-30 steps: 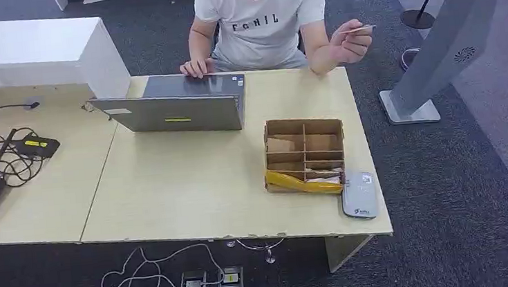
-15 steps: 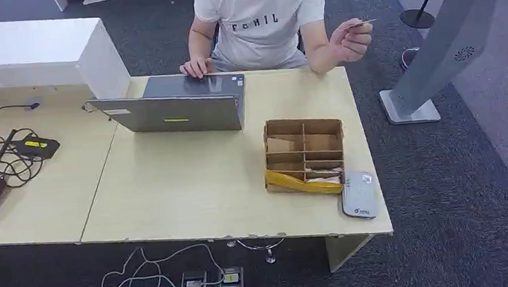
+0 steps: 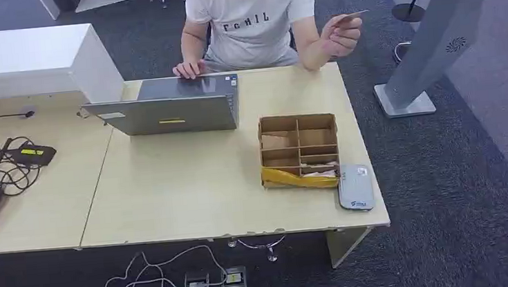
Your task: Pass the card to the sensor for recognition and then transmit it.
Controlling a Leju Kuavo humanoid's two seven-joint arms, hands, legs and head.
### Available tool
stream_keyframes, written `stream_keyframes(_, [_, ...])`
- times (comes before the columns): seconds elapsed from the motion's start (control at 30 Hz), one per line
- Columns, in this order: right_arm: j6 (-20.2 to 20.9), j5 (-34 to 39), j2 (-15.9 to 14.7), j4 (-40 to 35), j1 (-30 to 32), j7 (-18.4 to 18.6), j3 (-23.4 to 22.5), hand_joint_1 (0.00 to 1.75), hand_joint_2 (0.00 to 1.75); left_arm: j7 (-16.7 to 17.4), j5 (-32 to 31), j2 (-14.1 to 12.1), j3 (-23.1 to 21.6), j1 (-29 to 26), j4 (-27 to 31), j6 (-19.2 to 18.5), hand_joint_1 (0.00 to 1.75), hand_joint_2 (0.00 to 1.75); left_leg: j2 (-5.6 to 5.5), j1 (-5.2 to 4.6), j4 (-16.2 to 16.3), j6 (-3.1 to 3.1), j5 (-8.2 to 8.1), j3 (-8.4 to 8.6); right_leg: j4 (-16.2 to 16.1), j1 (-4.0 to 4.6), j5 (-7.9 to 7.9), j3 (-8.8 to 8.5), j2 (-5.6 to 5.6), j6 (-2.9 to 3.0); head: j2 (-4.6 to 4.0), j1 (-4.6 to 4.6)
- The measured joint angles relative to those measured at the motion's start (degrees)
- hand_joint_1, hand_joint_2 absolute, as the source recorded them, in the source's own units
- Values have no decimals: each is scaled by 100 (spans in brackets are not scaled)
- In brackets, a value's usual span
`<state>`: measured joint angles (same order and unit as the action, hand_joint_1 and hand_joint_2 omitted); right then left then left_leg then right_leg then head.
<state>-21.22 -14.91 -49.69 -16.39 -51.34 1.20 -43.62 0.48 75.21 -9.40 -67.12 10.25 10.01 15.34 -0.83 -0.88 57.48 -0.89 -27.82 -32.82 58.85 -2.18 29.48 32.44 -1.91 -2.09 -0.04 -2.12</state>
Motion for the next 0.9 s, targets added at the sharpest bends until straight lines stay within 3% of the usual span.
stream_keyframes(0.03, [-35,11,-54,-35,-134,15,113,0,0,-18,-7,-4,0,-36,0,-11,0,0,-53,80,1,8,0,25,-68,81,-10,-61,-48,17,0,37])
stream_keyframes(0.07, [-20,35,-95,-37,-519,-37,211,0,0,-39,-9,-15,-2,-72,0,-20,0,0,-51,108,21,37,5,133,-87,106,-38,-54,-41,49,0,146])
stream_keyframes(0.1, [8,74,-111,12,-812,-46,306,0,0,-61,-9,-4,-4,-116,0,-28,0,0,-40,71,18,34,7,96,-54,70,-46,-12,-25,45,0,209])
stream_keyframes(0.2, [81,28,-425,-52,-1726,-177,810,0,0,-120,-52,37,-4,-144,0,-35,0,0,-58,-15,16,-11,47,10,0,-7,-47,112,-63,27,0,181])
stream_keyframes(0.3, [138,11,-596,-131,-2242,-184,1258,0,0,-140,-74,22,-4,-157,0,-50,0,0,-72,49,14,5,32,19,-37,54,-43,66,-60,32,0,190])
stream_keyframes(0.43, [363,79,-627,-168,-2657,-250,1624,0,0,-170,-83,50,-4,-130,0,-83,0,0,3,43,14,15,9,39,-38,49,-45,63,14,30,0,188])
stream_keyframes(0.53, [612,155,-557,-225,-3157,-324,2075,0,0,-173,-94,50,-4,-116,0,-92,0,0,32,43,12,15,9,40,-38,50,-56,62,35,23,0,190])
stream_keyframes(0.63, [608,201,-386,-284,-3544,-308,2568,0,0,-173,-98,50,-4,-111,0,-92,0,0,60,50,13,15,10,60,-39,56,-66,60,67,27,0,184])
stream_keyframes(0.9, [612,361,-249,-310,-3844,-374,3359,0,0,-173,-98,68,-4,-101,0,-92,0,0,51,51,15,14,18,63,-39,57,-71,53,60,26,0,188])
